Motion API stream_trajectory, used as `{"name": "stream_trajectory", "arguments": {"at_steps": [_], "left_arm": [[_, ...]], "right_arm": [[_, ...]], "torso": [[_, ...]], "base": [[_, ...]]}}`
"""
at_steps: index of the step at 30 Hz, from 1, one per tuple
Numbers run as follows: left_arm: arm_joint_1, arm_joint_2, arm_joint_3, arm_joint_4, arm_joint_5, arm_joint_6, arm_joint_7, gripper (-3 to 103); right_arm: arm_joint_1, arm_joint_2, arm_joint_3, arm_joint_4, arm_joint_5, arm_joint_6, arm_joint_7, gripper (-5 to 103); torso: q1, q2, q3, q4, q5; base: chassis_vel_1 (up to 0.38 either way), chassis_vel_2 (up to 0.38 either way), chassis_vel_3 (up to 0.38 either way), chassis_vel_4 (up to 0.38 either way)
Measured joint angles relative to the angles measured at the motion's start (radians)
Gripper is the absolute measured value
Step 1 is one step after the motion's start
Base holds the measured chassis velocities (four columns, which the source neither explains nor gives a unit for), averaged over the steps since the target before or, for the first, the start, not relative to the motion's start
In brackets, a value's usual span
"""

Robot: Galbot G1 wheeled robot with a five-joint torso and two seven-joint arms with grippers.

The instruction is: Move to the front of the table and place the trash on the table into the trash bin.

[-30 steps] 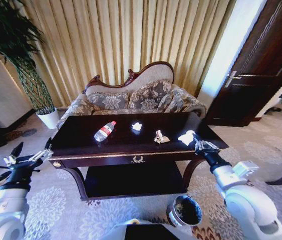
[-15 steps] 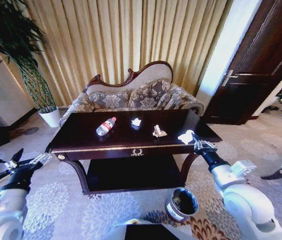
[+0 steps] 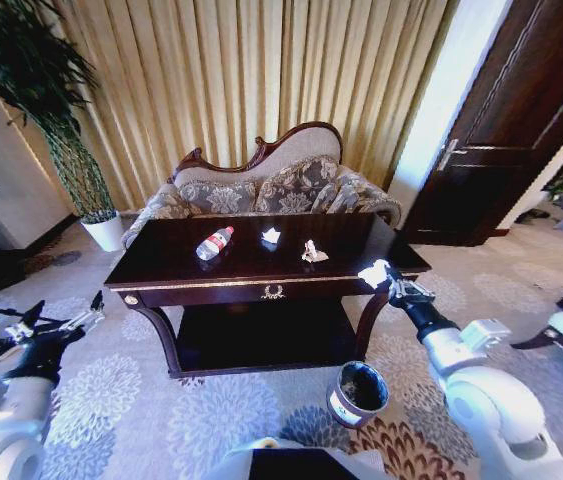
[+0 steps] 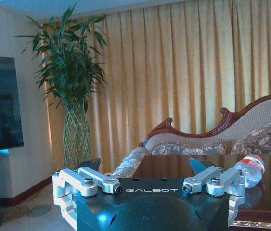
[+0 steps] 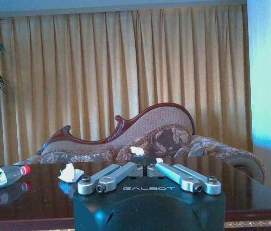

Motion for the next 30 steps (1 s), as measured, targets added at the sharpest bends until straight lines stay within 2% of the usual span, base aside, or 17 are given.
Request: {"name": "stream_trajectory", "arguments": {"at_steps": [12,15,19,22,23,26,27,30], "left_arm": [[0.0,-0.009,0.007,0.0,0.0,-0.016,0.004,100],[0.0,-0.021,0.015,0.0,-0.005,-0.018,0.005,100],[0.0,-0.026,0.016,0.0,-0.017,-0.019,0.007,100],[0.001,-0.026,0.011,0.0,-0.033,-0.021,0.007,100],[0.001,-0.026,0.011,0.0,-0.033,-0.021,0.007,100],[0.005,-0.03,0.008,0.0,-0.04,-0.029,0.007,100],[0.005,-0.03,0.008,0.0,-0.04,-0.029,0.007,100],[0.009,-0.037,0.007,0.0,-0.041,-0.039,0.008,100]], "right_arm": [[0.0,0.005,-0.013,-0.014,-0.027,0.021,0.0,0],[0.003,0.016,-0.038,-0.071,-0.038,-0.016,-0.034,0],[0.034,0.037,-0.085,-0.229,-0.078,-0.032,-0.052,0],[0.08,0.049,-0.115,-0.422,-0.143,-0.01,-0.065,0],[0.08,0.049,-0.115,-0.422,-0.143,-0.01,-0.065,0],[0.143,0.054,-0.141,-0.653,-0.208,0.039,-0.069,0],[0.143,0.054,-0.141,-0.653,-0.208,0.039,-0.069,0],[0.243,0.063,-0.166,-0.908,-0.27,0.089,-0.069,0]], "torso": [[0.0,0.0,0.0,0.0,0.0],[0.0,0.0,0.0,-0.0002,-0.0004],[0.0,0.0,0.0,0.0001,0.0003],[0.001,0.0,0.0,0.0001,0.0002],[0.001,0.0,0.0,0.0001,0.0002],[0.001,0.0,0.0,-0.0001,0.0003],[0.001,0.0,0.0,-0.0001,0.0003],[0.0,0.0,0.0,0.0001,0.0]], "base": [[0.119,-0.11,-0.112,0.116],[0.049,-0.072,-0.061,0.048],[0.0,0.0,0.0,0.0],[0.0,0.0,0.0,0.0],[0.0,0.0,0.0,0.0],[0.0,0.0,0.0,0.0],[0.0,0.0,0.0,0.0],[0.0,0.0,0.0,0.0]]}}
